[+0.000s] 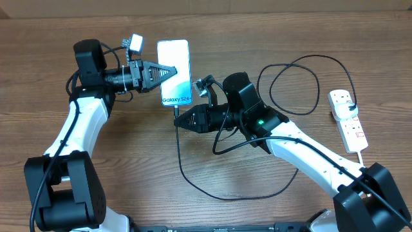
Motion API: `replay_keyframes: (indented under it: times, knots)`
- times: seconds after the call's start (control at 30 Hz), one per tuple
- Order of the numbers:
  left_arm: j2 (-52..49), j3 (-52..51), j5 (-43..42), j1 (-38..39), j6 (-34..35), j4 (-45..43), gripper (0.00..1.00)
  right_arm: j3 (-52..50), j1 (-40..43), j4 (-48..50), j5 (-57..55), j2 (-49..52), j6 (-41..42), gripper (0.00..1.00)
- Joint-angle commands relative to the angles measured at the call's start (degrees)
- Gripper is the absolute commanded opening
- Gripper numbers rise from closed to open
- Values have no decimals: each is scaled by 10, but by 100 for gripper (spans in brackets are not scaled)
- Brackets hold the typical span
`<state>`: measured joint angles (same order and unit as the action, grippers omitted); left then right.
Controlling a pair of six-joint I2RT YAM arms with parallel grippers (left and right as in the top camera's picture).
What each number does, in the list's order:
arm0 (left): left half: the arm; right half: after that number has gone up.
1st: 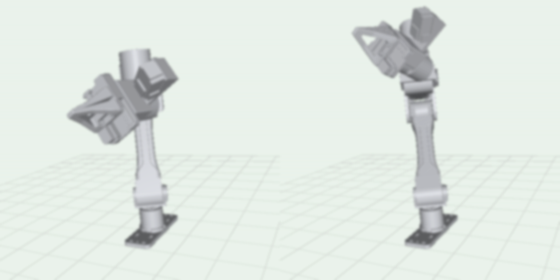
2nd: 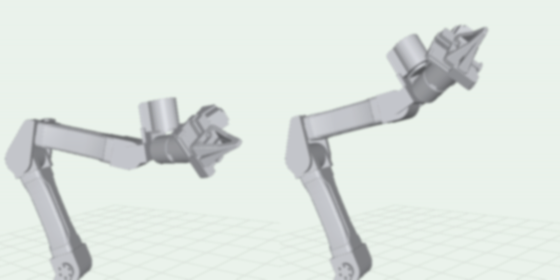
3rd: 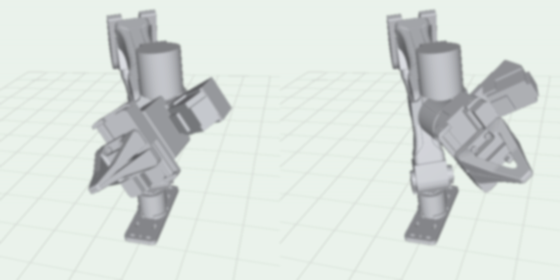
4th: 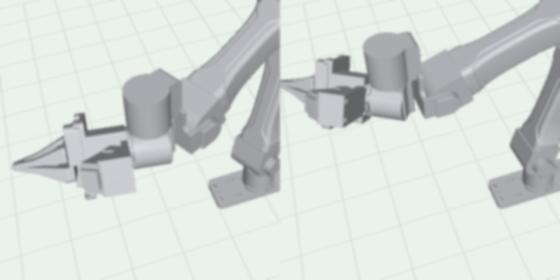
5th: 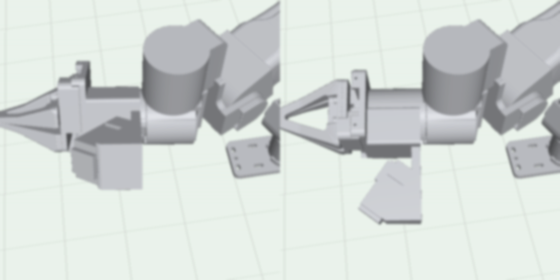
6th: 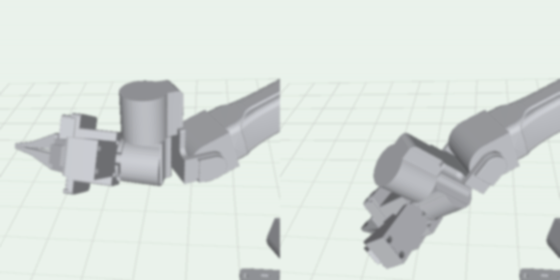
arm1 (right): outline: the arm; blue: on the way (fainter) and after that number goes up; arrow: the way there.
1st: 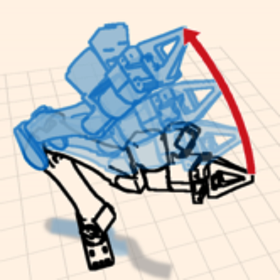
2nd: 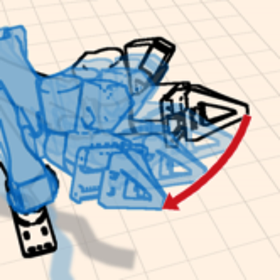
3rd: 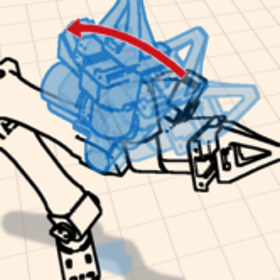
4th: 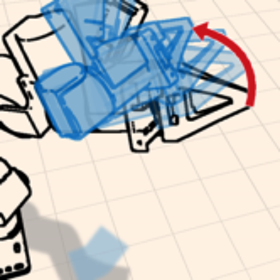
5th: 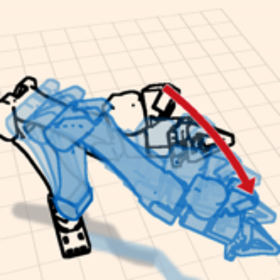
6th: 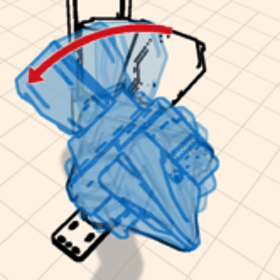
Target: Plug charger to phone and switch on socket
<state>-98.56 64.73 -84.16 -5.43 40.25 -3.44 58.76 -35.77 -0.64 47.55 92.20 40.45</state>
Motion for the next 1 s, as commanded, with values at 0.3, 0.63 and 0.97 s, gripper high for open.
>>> replay_keyframes:
  times: [0.3,0.63,0.97]
  knots:
    - [4,3,-10,2,-34,-3,4,9,-2,-7,-3,-4,-2,4]
    - [4,3,-10,2,-52,-3,4,9,-2,-12,1,-4,-2,4]
    - [4,3,-19,2,-56,-2,4,9,-2,-21,1,-4,-17,4]
